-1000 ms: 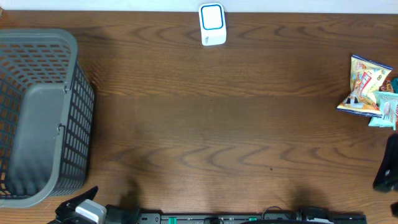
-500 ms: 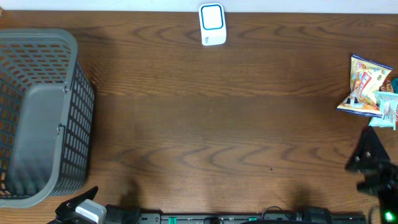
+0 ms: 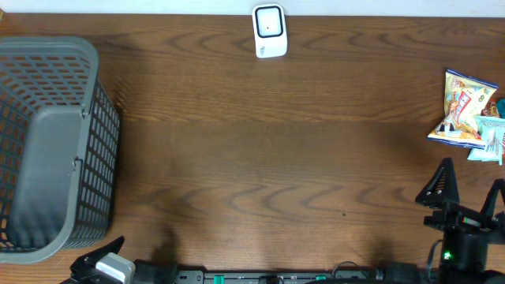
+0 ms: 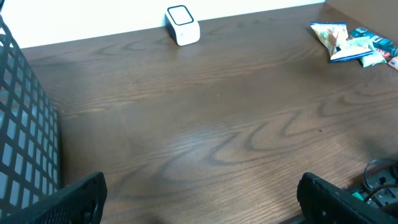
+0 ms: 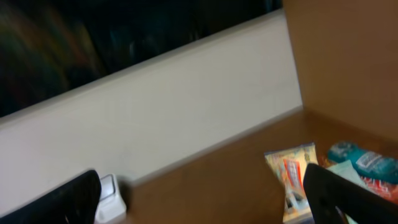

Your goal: Scan the item barcode

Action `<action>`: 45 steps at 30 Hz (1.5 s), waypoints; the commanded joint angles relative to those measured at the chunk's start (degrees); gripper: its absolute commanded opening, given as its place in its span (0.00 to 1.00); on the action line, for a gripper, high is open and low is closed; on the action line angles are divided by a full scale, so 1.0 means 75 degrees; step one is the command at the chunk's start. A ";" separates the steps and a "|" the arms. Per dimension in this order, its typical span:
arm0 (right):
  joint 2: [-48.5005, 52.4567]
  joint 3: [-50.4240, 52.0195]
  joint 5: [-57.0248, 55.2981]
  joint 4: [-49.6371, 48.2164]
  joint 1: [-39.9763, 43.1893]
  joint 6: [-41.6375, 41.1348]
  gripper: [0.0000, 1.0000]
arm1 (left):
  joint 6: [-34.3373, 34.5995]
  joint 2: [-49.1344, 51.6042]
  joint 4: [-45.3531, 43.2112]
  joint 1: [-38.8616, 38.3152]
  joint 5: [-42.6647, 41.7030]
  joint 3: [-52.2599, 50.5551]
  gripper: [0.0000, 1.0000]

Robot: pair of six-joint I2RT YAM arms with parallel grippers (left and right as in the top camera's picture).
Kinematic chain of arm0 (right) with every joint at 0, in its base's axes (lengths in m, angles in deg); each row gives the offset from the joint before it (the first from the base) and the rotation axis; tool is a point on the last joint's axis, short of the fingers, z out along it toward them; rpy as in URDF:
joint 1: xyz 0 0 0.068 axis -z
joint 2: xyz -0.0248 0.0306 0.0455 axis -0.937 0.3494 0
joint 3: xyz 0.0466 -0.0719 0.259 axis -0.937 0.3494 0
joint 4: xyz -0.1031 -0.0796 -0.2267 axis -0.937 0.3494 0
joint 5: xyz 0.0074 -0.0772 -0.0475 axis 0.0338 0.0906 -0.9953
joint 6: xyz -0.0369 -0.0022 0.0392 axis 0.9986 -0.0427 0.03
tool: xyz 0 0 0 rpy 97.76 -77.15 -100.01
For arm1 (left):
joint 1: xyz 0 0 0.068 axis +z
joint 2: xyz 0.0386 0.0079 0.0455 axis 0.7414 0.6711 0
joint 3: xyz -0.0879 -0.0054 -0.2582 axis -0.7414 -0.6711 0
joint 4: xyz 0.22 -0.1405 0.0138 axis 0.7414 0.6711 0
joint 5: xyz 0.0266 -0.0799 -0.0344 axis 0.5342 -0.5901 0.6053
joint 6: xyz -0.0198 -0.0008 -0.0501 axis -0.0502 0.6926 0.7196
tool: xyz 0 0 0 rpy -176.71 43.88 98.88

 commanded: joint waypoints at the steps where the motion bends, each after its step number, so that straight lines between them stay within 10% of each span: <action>1: -0.0781 0.0874 -0.0289 -0.0711 -0.0032 -0.0079 0.99 | -0.0026 -0.0020 -0.0020 0.0003 -0.0096 0.0029 0.98; 25: -0.0927 0.5295 -0.0478 -0.6100 -0.0029 -0.0082 0.99 | -0.0026 -0.0020 -0.0020 0.0006 -0.0093 0.0029 0.98; 45: -0.0930 0.5263 -0.0833 -0.3212 -0.0029 0.0335 0.99 | -0.0026 -0.0020 -0.0020 0.0003 -0.0093 0.0029 0.98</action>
